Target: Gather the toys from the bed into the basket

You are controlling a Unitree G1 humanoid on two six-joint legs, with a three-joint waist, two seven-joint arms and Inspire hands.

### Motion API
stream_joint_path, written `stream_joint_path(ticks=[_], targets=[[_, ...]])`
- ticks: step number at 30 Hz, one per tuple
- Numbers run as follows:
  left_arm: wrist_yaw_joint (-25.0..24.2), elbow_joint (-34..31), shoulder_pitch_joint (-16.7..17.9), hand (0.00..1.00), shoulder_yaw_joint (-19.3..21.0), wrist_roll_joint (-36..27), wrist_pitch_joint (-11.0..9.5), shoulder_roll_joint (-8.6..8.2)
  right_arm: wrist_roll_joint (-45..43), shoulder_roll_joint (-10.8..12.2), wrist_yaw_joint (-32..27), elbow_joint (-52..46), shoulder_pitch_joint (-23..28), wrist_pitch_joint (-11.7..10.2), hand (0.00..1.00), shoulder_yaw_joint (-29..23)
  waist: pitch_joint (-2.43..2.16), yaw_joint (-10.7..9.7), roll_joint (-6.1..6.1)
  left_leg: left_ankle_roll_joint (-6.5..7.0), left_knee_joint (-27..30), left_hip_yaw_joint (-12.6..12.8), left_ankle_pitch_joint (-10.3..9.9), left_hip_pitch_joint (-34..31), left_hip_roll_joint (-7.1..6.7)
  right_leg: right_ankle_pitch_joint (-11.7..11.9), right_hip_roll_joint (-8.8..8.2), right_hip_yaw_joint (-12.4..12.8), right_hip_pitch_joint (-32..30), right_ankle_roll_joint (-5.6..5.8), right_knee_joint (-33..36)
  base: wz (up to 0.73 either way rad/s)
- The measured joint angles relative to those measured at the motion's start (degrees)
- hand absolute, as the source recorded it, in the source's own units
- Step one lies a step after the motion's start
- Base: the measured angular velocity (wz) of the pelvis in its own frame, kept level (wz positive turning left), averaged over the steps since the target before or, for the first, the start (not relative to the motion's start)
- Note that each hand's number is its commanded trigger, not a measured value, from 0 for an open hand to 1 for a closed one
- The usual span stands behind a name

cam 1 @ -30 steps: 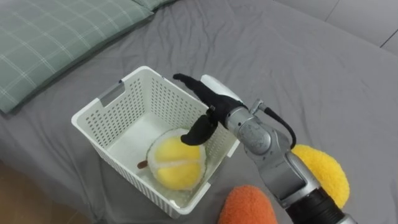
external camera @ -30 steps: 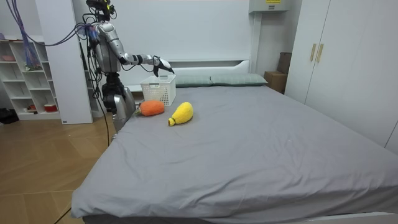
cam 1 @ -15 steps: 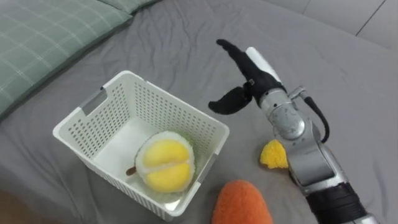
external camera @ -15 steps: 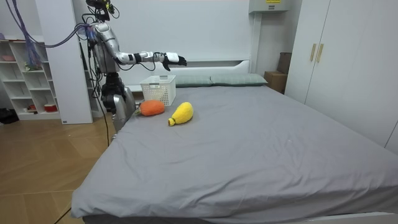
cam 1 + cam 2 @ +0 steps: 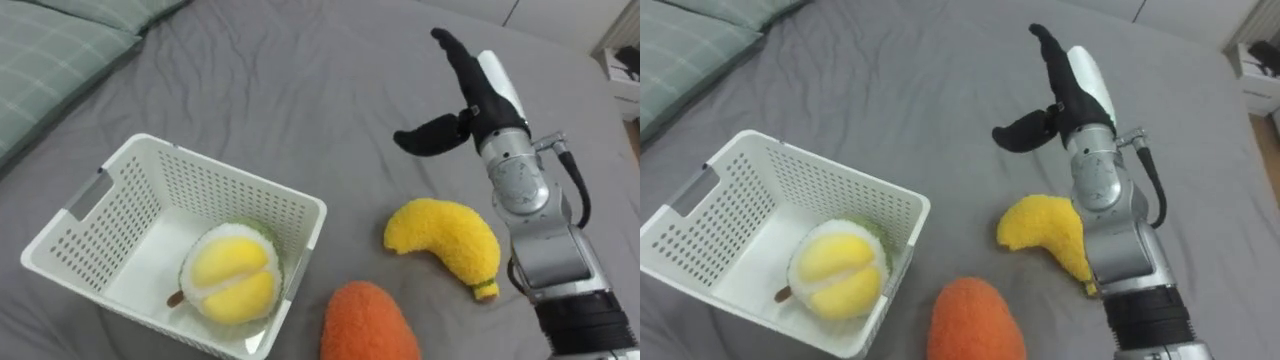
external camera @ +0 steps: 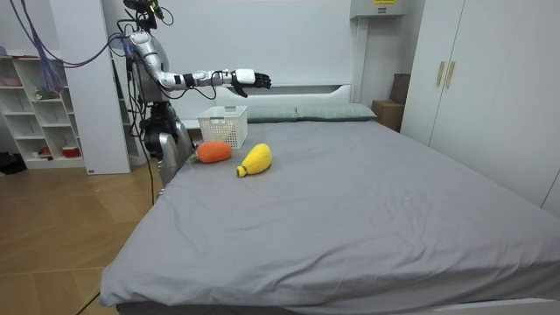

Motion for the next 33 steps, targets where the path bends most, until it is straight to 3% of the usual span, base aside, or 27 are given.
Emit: stream_joint_path(ticks=[7, 16, 19, 33], targets=[[0.1, -0.2, 0.1, 0.0, -0.1, -0.8, 0.0, 0.06, -0.1, -3.8, 0.1, 5.9, 0.0, 0.4, 0.0, -0.2, -0.05, -0.6, 0.24, 0.02, -0.1, 0.8, 0.0, 0.6, 0.13, 0.0, -0.02, 0.4, 0.1, -0.05, 1.0, -0.06], [0.0, 0.4, 0.6, 0.0, -0.9, -4.7, -0.1, 1.22, 0.0, -3.8, 0.1, 12.9, 0.1, 0.3, 0.0, -0.2, 0.07, -0.9, 0.4, 0.04, -0.1, 0.9, 0.0, 0.5, 0.12, 0.0, -0.03, 0.8, -0.2, -0.05, 1.0, 0.0], [-0.1, 0.2, 0.6, 0.0, -0.8, -4.5, -0.1, 1.3, -0.5, -3.8, 0.0, 16.6, 0.0, -0.8, 0.0, -0.3, 0.11, -0.9, 0.47, 0.05, -0.5, 0.9, 0.0, 0.4, 0.1, 0.0, -0.04, 0.9, -0.2, -0.04, 1.0, 0.0], [-1.0, 1.3, 2.3, 0.0, -0.8, -4.5, -0.4, 2.7, -1.2, -3.8, -1.0, 30.7, 0.0, -1.0, 0.0, -1.7, 0.12, -1.0, 0.61, 0.06, -0.5, 1.1, 0.0, 0.3, 0.11, 0.0, 0.05, 1.4, -0.9, -0.04, 1.0, -0.01]])
